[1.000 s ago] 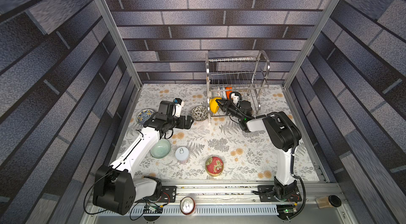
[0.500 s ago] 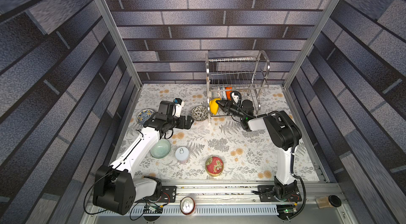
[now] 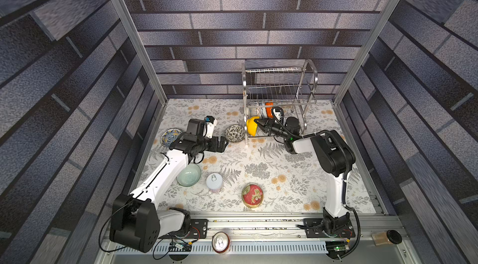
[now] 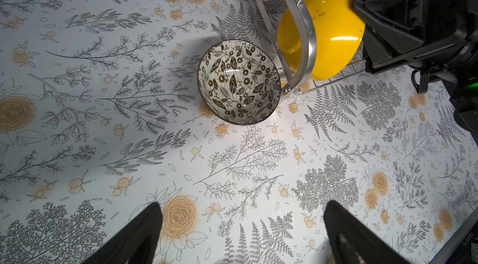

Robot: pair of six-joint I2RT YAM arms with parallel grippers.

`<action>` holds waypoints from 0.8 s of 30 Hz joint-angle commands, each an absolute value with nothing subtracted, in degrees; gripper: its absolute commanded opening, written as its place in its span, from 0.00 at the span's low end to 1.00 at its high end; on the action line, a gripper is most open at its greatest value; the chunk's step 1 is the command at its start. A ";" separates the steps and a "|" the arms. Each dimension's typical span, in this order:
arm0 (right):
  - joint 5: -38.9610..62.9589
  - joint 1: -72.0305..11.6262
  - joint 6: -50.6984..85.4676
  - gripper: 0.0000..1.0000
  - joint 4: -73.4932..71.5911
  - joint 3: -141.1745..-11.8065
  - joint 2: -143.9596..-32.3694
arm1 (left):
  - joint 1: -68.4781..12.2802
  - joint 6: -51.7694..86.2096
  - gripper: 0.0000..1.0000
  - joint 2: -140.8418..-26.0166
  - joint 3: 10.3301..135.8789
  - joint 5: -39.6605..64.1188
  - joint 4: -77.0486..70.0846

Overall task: Load bowls into a dish rack
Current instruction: Place the bowl in the dish rack.

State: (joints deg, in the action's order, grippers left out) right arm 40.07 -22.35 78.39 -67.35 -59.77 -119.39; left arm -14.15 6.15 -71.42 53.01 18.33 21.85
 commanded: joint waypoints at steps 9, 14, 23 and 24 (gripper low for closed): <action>43.50 -22.01 79.01 0.05 -71.37 -63.76 -119.69 | -13.88 4.49 1.00 -71.67 53.55 19.86 22.42; 44.27 -21.99 80.40 0.05 -72.96 -63.87 -120.95 | -13.88 4.49 1.00 -71.85 53.52 19.95 22.48; 48.45 -21.96 81.48 0.05 -74.36 -65.55 -123.63 | -13.84 4.22 1.00 -71.81 53.53 20.16 22.47; 48.81 -21.95 81.76 0.05 -74.48 -65.88 -124.07 | -13.86 4.22 1.00 -71.84 53.48 20.17 22.50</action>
